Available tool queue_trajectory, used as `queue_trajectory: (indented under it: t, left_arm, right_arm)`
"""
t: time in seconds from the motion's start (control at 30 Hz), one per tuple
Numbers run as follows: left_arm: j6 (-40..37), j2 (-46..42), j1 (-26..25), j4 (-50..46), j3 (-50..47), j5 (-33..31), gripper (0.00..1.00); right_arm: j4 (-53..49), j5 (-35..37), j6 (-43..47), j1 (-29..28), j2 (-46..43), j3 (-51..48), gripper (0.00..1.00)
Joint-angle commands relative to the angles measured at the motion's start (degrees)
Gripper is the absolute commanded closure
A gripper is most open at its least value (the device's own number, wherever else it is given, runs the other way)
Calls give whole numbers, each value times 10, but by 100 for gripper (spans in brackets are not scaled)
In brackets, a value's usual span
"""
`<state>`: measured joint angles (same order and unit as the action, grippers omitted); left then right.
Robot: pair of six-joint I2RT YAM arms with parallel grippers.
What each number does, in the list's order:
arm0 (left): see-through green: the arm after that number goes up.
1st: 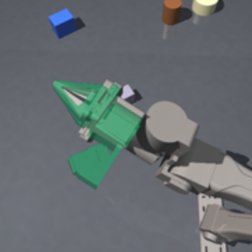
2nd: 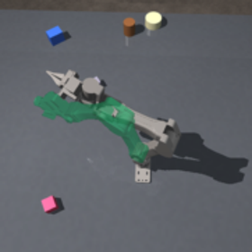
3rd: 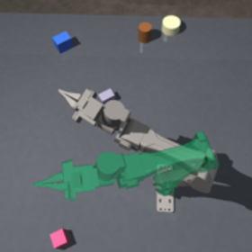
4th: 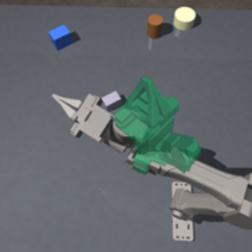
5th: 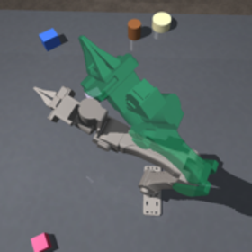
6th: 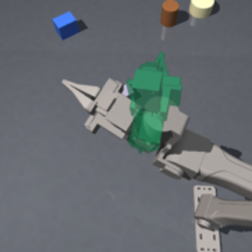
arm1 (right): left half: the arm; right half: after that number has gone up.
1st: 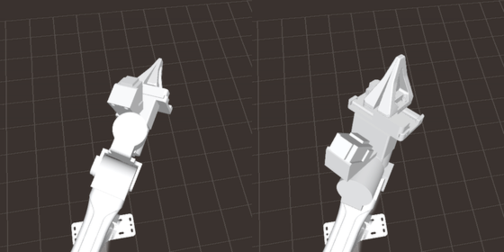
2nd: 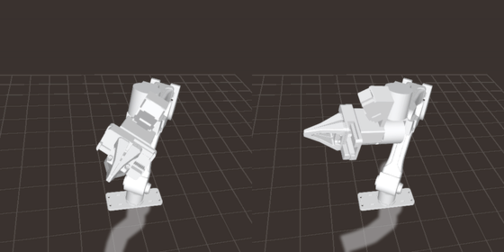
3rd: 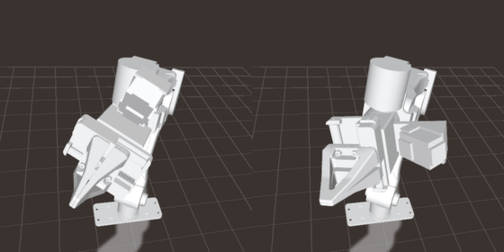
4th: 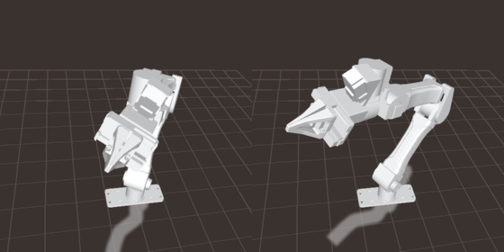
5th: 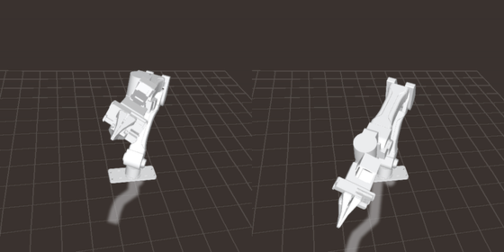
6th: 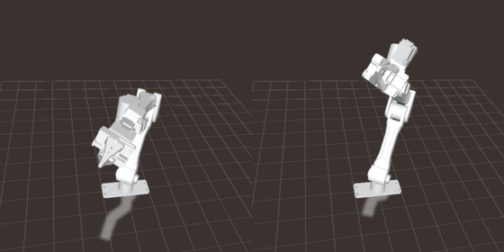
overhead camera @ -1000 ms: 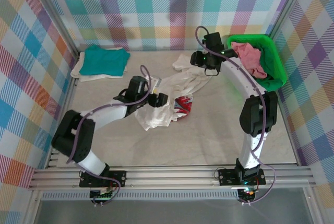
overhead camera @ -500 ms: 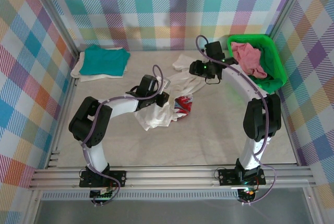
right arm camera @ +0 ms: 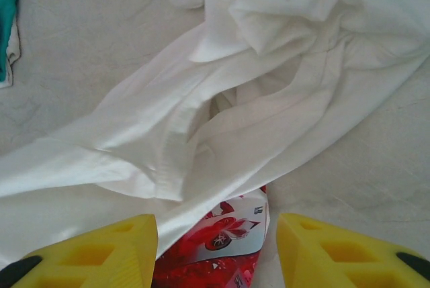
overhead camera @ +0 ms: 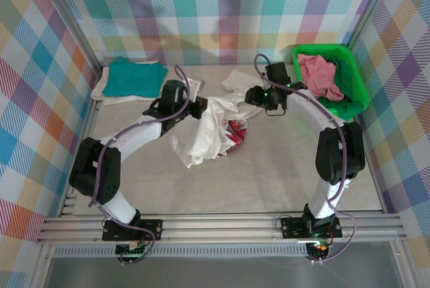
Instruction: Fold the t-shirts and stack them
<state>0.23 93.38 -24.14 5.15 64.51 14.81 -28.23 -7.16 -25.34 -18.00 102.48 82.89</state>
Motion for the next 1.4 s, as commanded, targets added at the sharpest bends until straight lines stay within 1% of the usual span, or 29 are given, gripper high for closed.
queue_trajectory:
  t: [0.0, 0.07, 0.17, 0.2, 0.23, 0.3, 0.33, 0.37, 0.43, 0.47, 0.5, 0.57, 0.6, 0.73, 0.8, 0.9, 0.97, 1.1, 1.13, 1.17, 1.23, 1.27, 1.33, 1.37]
  left_arm:
    - [15, 3, 27, -33, 41, -4, 100]
    - [13, 8, 37, -41, 61, -7, 100]
    - [15, 22, 62, -67, 94, -35, 100]
    - [16, 33, 76, -81, 109, -24, 100]
    - [16, 52, 96, -104, 136, -14, 100]
    - [3, 102, 122, -165, 211, -14, 100]
    - [-6, 132, 129, -213, 256, -17, 86]
    - [-15, 160, 133, -262, 297, -21, 65]
    - [-14, 190, 133, -314, 336, -28, 37]
    - [0, 185, 133, -312, 324, -28, 32]
    - [16, 169, 133, -295, 296, -27, 31]
    - [64, 116, 133, -242, 210, -44, 24]
    - [81, 97, 133, -230, 178, -47, 23]
    - [127, 44, 124, -256, 88, -23, 24]
    - [133, 23, 104, -262, 49, -6, 24]
    - [144, 3, 76, -269, 9, -1, 23]
    - [145, 3, 69, -254, -13, -7, 20]
    - [140, 37, 69, -243, -11, -17, 23]
    - [137, 44, 69, -238, -9, -17, 25]
    - [135, 51, 69, -233, -6, -19, 31]
    - [131, 63, 69, -223, 1, -19, 46]
    - [129, 72, 69, -222, 7, -18, 54]
    - [128, 83, 69, -223, 18, -20, 78]
    - [127, 86, 69, -223, 22, -19, 86]
  right_arm:
    - [24, -8, -10, 2, -18, -6, 49]
    - [21, -2, -15, 3, -14, -5, 49]
    - [25, -13, -22, 5, -11, -11, 49]
    - [28, -16, -22, 5, -12, -14, 49]
    - [31, -18, -23, 5, -13, -18, 49]
    - [33, -17, -22, 4, -15, -23, 49]
    - [35, -17, -22, 5, -16, -25, 49]
    - [36, -19, -22, 5, -16, -27, 49]
    - [36, -22, -23, 4, -18, -30, 49]
    - [37, -24, -24, 5, -20, -32, 49]
    - [38, -25, -25, 5, -23, -36, 49]
    - [44, -26, -25, 5, -30, -47, 49]
    - [46, -26, -24, 5, -32, -51, 49]
    - [42, -34, -21, 4, -33, -61, 50]
    - [41, -43, -23, 4, -34, -69, 50]
    - [44, -44, -28, 0, -37, -83, 50]
    - [49, -43, -32, -3, -40, -93, 50]
    - [63, -50, -46, -8, -51, -121, 50]
    - [65, -53, -50, -10, -53, -126, 50]
    - [68, -54, -53, -12, -57, -133, 50]
    - [71, -53, -58, -16, -63, -145, 51]
    - [74, -56, -64, -17, -66, -154, 50]
    - [86, -62, -72, -20, -70, -170, 50]
    - [88, -63, -77, -22, -72, -177, 51]
